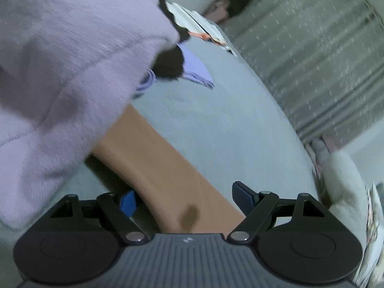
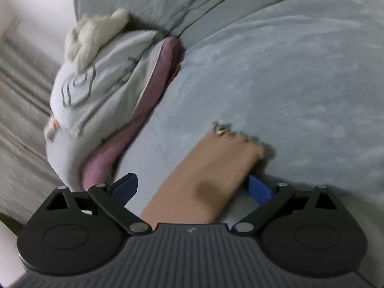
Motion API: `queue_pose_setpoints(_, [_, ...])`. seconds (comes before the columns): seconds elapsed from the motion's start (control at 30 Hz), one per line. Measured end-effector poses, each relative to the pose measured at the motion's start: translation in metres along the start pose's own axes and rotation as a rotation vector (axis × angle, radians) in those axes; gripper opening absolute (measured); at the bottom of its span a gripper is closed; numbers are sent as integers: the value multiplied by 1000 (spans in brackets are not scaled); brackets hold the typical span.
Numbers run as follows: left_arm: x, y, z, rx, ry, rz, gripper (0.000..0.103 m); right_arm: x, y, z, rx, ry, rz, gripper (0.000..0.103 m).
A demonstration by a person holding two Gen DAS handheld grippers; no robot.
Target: Fold clothes
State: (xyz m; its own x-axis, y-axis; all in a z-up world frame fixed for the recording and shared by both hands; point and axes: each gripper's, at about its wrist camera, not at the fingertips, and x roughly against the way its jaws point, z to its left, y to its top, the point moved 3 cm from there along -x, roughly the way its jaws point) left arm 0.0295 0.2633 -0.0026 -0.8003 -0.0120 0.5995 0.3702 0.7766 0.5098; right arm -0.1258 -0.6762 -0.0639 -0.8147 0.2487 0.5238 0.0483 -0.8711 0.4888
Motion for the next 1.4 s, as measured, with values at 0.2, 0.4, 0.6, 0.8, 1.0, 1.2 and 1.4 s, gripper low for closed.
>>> queue_pose_setpoints(0.2, [11, 12, 16, 32, 24, -56, 53, 6, 0, -11, -71, -81, -39, 11])
queue_pose_setpoints(0.4, [22, 22, 31, 28, 45, -40, 6, 25, 7, 21, 59, -66, -147, 7])
queue_pose_setpoints(0.6, [34, 35, 37, 36, 8, 15, 6, 33, 16, 44, 210, -101, -218, 7])
queue_pose_setpoints(0.8, [53, 50, 50, 60, -9, 6, 7, 36, 19, 44, 215, -106, -233, 6])
queue_pose_setpoints(1.0, [73, 50, 43, 3, -1, -70, 7, 42, 20, 47, 196, -93, -248, 6])
queue_pose_setpoints(1.2, [92, 41, 9, -152, 5, -135, 18, 57, 27, 48, 163, -106, -286, 10])
queue_pose_setpoints(1.4, [76, -4, -10, -277, 34, 5, 38, 49, 23, 30, 14, -104, -147, 27])
